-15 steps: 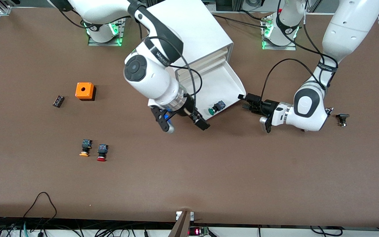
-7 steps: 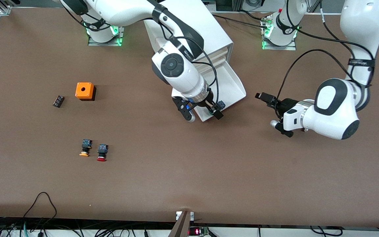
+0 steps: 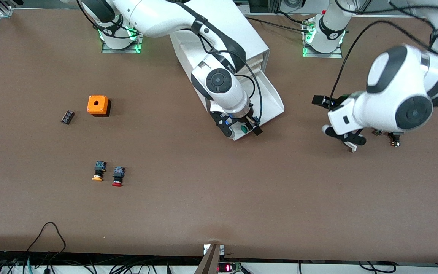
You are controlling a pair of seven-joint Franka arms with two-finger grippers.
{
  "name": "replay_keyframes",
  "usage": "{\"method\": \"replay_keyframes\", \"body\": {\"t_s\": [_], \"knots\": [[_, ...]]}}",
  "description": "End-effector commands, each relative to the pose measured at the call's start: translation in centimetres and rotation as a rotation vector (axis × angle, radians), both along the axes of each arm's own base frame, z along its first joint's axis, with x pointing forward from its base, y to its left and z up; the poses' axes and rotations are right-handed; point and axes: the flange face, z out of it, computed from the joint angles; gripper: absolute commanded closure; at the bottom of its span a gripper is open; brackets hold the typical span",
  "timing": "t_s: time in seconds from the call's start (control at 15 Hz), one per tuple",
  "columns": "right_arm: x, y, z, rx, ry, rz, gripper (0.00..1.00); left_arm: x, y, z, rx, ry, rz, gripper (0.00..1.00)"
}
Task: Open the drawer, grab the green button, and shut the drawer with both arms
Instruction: 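Grasp the green button with the right gripper while the left gripper releases the drawer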
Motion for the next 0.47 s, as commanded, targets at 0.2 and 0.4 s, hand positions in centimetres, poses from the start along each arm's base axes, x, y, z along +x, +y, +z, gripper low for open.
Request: {"method": "replay_keyframes", "body": {"t_s": [0.2,0.4], "knots": [[-1.1,1.7,-3.2,-0.026,-0.033,-0.02,0.01,-1.1,4.0,6.9,0.076,-0.147,0.073,0.0],[-1.5,2.0,-4.0,-0.035,-0.031,-0.022,0.01,-2.4,7.8,8.8,0.064,-0.356,0.149,0.0]]}}
